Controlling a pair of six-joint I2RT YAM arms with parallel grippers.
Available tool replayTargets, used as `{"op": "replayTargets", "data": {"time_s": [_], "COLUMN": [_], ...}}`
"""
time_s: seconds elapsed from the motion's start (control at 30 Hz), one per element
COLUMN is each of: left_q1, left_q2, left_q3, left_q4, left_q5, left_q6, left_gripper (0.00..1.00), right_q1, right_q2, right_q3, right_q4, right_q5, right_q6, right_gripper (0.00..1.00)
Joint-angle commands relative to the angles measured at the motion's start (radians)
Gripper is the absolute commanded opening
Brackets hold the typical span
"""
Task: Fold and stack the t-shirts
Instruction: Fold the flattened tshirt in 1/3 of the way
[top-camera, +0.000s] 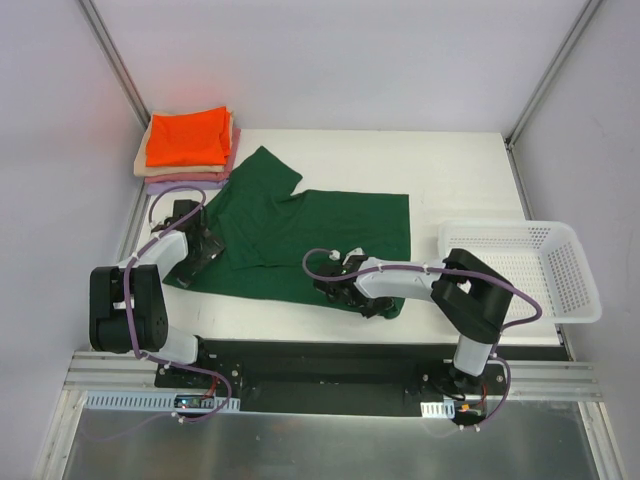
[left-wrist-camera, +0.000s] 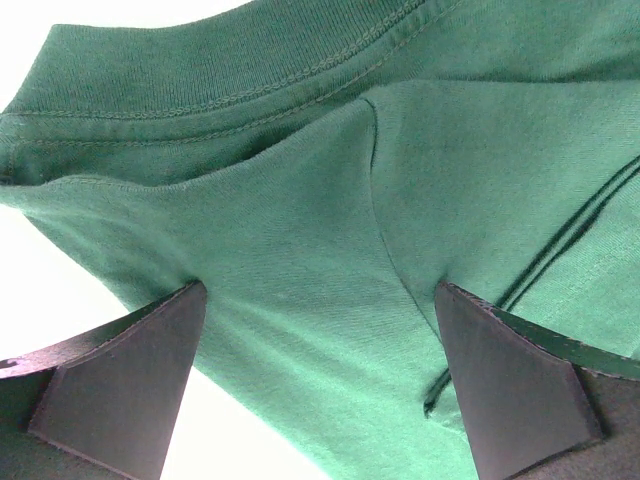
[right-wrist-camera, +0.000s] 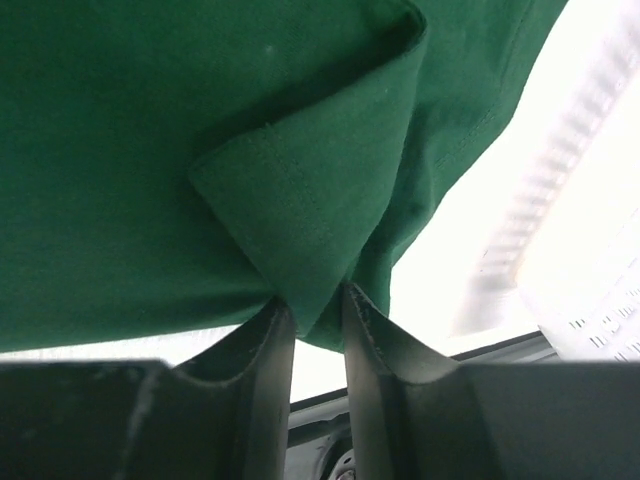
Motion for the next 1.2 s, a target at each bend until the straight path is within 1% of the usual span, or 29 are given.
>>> {"op": "replayTargets", "data": {"time_s": [0.0,0.03,0.2,0.43,0.5,0.6,0.67,0.73,0.83,0.9,0.97,1.07,1.1,1.17], "left_q1": [0.02,0.021,0.037,0.061,0.07,0.08,0.087,0.096,0.109,0.116,0.121,0.126,0.126,0.126], "left_q2": [0.003,0.005,0.014,0.048,0.058,0.066,0.063,0.062,0.063,0.066,0.066,0.06,0.057,0.051], "left_q3": [-0.016,-0.015,-0.01,0.003,0.008,0.01,0.008,0.003,0.003,0.005,0.003,-0.003,-0.004,-0.009], "left_q4": [-0.063,-0.064,-0.078,-0.107,-0.115,-0.124,-0.127,-0.13,-0.13,-0.134,-0.135,-0.137,-0.137,-0.135], "left_q5": [-0.047,-0.05,-0.068,-0.096,-0.096,-0.105,-0.107,-0.11,-0.107,-0.104,-0.104,-0.107,-0.11,-0.108], "left_q6": [-0.005,-0.008,-0.017,-0.034,-0.037,-0.044,-0.047,-0.052,-0.054,-0.054,-0.054,-0.058,-0.06,-0.061], "left_gripper": [0.99,0.99,0.99,0.99,0.99,0.99,0.99,0.99,0.99,0.99,0.99,0.99,0.99,0.99], "right_q1": [-0.02,-0.027,-0.054,-0.096,-0.114,-0.152,-0.184,-0.198,-0.214,-0.218,-0.221,-0.223,-0.223,-0.217], "right_q2": [0.007,0.001,-0.046,-0.108,-0.123,-0.138,-0.155,-0.175,-0.195,-0.204,-0.216,-0.238,-0.243,-0.27], "right_q3": [-0.036,-0.039,-0.054,-0.083,-0.091,-0.096,-0.096,-0.085,-0.053,-0.03,-0.015,0.002,0.007,0.005], "right_q4": [-0.036,-0.047,-0.109,-0.186,-0.189,-0.206,-0.232,-0.293,-0.411,-0.462,-0.47,-0.45,-0.433,-0.36], "right_q5": [0.005,0.013,0.028,0.022,0.013,0.007,0.008,0.042,0.146,0.183,0.186,0.179,0.157,0.089], "right_q6": [0.022,0.023,0.014,-0.044,-0.059,-0.055,-0.047,-0.029,0.016,0.031,0.031,0.011,-0.01,-0.071], "right_gripper": [0.24,0.2,0.1,0.09,0.05,0.05,0.06,0.08,0.13,0.18,0.24,0.26,0.28,0.35]}}
